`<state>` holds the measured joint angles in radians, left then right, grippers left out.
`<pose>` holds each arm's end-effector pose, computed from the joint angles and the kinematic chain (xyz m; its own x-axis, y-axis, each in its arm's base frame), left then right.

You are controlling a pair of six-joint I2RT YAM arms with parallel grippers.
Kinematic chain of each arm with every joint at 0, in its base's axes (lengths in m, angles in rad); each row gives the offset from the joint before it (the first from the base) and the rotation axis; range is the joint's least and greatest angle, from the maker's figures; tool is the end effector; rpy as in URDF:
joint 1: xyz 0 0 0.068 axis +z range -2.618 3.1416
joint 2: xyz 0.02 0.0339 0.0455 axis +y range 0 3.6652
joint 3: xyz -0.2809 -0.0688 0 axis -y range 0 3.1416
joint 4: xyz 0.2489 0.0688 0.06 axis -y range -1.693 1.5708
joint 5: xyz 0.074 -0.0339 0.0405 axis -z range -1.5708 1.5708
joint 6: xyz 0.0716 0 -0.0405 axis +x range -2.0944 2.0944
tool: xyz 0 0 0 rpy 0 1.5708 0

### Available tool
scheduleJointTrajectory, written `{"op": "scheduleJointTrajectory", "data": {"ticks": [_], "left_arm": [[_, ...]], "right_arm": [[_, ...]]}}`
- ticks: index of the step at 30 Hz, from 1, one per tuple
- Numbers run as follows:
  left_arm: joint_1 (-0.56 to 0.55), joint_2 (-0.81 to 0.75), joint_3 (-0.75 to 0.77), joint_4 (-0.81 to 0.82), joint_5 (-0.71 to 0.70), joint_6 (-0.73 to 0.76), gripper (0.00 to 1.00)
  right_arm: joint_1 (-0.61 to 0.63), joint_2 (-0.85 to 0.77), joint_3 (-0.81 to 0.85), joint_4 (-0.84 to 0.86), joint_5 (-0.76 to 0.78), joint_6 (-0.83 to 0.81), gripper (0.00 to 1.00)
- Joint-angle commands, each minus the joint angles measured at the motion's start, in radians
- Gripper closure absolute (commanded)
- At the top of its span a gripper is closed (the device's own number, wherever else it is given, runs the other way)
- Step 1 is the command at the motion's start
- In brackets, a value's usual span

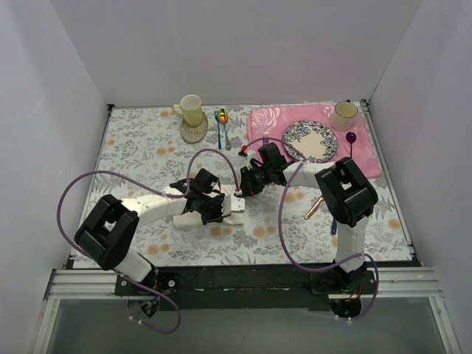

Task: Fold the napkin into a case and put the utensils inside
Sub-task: Fold the 2/3-rectangle-folded napkin at the center of the board.

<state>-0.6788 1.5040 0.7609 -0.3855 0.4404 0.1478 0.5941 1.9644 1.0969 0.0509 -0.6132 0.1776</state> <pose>0.2023 -0.2024 0.1441 -0.5912 0.6481 -0.4800 0.8058 0.4995 -0.3181 0.3293 0.2722 0.1253 -0.7330 -0.3208 -0.5998 -0.6653 0.5220 0.5338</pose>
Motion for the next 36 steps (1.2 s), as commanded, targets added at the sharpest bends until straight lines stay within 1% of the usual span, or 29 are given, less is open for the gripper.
{"op": "scheduleJointTrajectory", "data": {"ticks": [1, 2, 5, 11, 15, 20, 32, 36], "left_arm": [[0.108, 0.028, 0.124, -0.205, 0.197, 0.01, 1.0], [0.123, 0.053, 0.177, -0.266, 0.23, 0.012, 1.0], [0.172, 0.091, 0.253, -0.338, 0.294, 0.024, 1.0], [0.245, 0.195, 0.342, -0.397, 0.346, 0.041, 1.0], [0.294, 0.289, 0.452, -0.441, 0.392, 0.039, 1.0], [0.314, 0.375, 0.552, -0.504, 0.416, 0.065, 1.0], [0.357, 0.539, 0.754, -0.618, 0.463, 0.073, 1.0], [0.374, 0.597, 0.787, -0.647, 0.471, 0.075, 1.0]], "right_arm": [[0.001, 0.079, -0.049, -0.12, 0.187, -0.087, 0.9], [0.001, 0.077, -0.048, -0.12, 0.187, -0.092, 0.9], [0.0, 0.077, -0.048, -0.12, 0.188, -0.095, 0.9], [0.0, 0.07, -0.049, -0.12, 0.175, -0.112, 0.89], [0.001, 0.067, -0.049, -0.121, 0.175, -0.121, 0.89], [0.001, 0.064, -0.052, -0.123, 0.171, -0.135, 0.89], [0.0, 0.062, -0.055, -0.115, 0.171, -0.147, 0.89], [0.0, 0.063, -0.054, -0.117, 0.173, -0.15, 0.88]]}}
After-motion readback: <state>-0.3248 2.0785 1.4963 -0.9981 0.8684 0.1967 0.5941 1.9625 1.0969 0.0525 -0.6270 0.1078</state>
